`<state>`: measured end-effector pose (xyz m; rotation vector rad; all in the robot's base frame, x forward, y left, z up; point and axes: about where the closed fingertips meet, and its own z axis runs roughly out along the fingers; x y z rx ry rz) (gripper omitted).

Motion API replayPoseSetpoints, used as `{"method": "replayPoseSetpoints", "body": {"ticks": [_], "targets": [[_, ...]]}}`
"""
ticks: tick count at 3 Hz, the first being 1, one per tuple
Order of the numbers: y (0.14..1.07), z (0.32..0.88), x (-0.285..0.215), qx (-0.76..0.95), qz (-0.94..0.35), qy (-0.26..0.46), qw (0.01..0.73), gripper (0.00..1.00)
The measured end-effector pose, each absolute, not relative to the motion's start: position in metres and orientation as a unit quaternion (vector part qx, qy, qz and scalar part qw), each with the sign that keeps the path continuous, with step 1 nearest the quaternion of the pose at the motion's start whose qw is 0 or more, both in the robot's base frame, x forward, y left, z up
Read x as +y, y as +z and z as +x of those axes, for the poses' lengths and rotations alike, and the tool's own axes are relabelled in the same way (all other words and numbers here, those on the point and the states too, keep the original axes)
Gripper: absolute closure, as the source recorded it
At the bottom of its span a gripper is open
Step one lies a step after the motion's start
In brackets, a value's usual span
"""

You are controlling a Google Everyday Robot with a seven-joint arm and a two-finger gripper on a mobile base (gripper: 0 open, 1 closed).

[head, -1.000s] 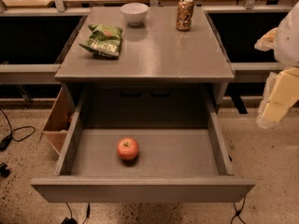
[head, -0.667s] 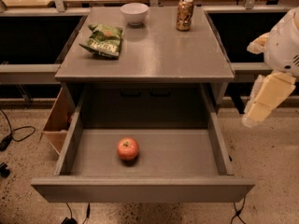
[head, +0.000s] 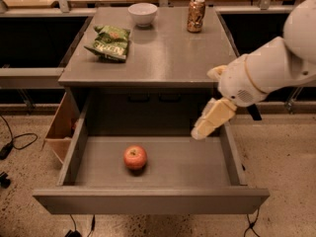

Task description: Pick apple from top drawer and place on counter

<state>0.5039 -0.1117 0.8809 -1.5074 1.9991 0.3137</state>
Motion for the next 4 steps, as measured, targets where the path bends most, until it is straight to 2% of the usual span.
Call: {"method": "replayPoseSetpoints", "body": {"ticks": [1, 2, 3, 4], "targets": [[0.886, 0.528, -0.098, 0.748, -0.553, 0.115, 0.349, 0.00], [0.887, 0.528, -0.099, 0.748, -0.552, 0.113, 0.350, 0.00], [0.861, 0.526, -0.078, 0.743, -0.555, 0.139, 0.347, 0.00], [0.804, 0.518, -0.033, 0.739, -0.548, 0.190, 0.342, 0.00]]}}
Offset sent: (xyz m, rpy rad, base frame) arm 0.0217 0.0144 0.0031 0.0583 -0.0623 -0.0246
